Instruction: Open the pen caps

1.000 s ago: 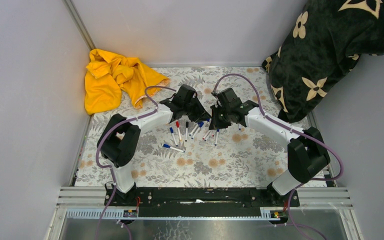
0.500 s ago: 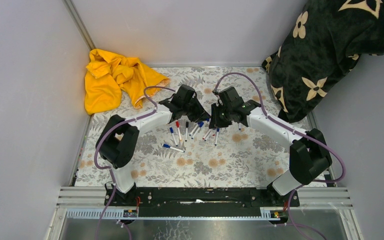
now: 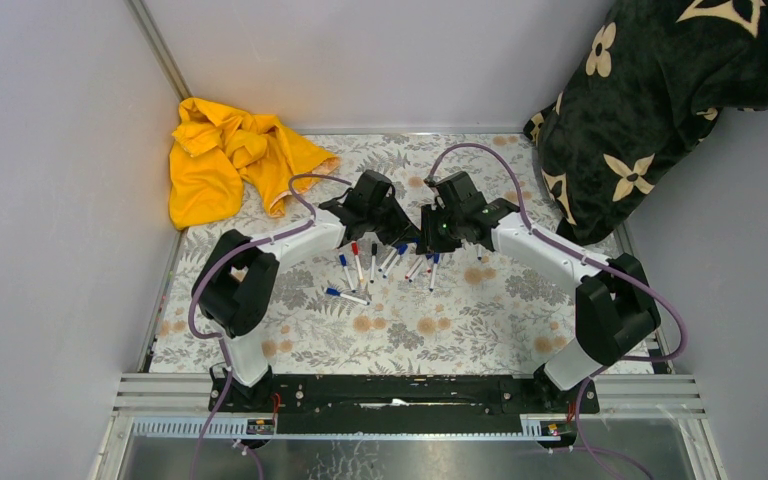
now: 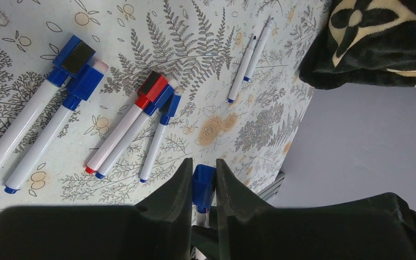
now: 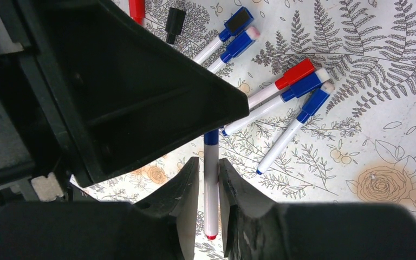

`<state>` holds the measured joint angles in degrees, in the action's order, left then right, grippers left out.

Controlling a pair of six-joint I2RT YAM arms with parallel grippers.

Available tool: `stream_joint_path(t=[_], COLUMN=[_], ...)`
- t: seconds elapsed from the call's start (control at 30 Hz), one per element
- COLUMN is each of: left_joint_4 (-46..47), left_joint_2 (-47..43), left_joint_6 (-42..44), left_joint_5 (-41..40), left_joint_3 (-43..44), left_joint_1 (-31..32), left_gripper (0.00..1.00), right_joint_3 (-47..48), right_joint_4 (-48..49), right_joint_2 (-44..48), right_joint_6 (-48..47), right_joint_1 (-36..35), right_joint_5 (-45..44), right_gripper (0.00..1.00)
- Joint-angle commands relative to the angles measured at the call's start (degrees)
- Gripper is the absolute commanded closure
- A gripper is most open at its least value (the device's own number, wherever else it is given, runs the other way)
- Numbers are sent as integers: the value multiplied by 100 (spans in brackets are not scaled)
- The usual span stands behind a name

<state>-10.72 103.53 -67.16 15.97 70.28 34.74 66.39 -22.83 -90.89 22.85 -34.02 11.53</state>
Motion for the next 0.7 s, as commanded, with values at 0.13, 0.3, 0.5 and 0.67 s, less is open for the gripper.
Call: stream_joint_path(t=[0.13,0.3,0.5,0.67], left_joint_4=[66,-92,-340,-590], left_joint_2=[-82,45,343,644], left_joint_6=[-290,-350,-453,-545], left_joint_5=[71,-70,-242,-393], left_joint_3=[219,377,838,1207], left_joint_1=[50,1,-341,-645], left_gripper=[100,100,100,100], right_joint_3=[17,-117,-421,-809], right_joint_4=[233,104,-26,5], right_joint_2=[-43,58,302,557], right_joint_6=[54,0,-46,17], right_joint_1=[18,18,23,21], right_joint_5=[-22,-122,-131,-106], right_gripper=[97,100,100,100])
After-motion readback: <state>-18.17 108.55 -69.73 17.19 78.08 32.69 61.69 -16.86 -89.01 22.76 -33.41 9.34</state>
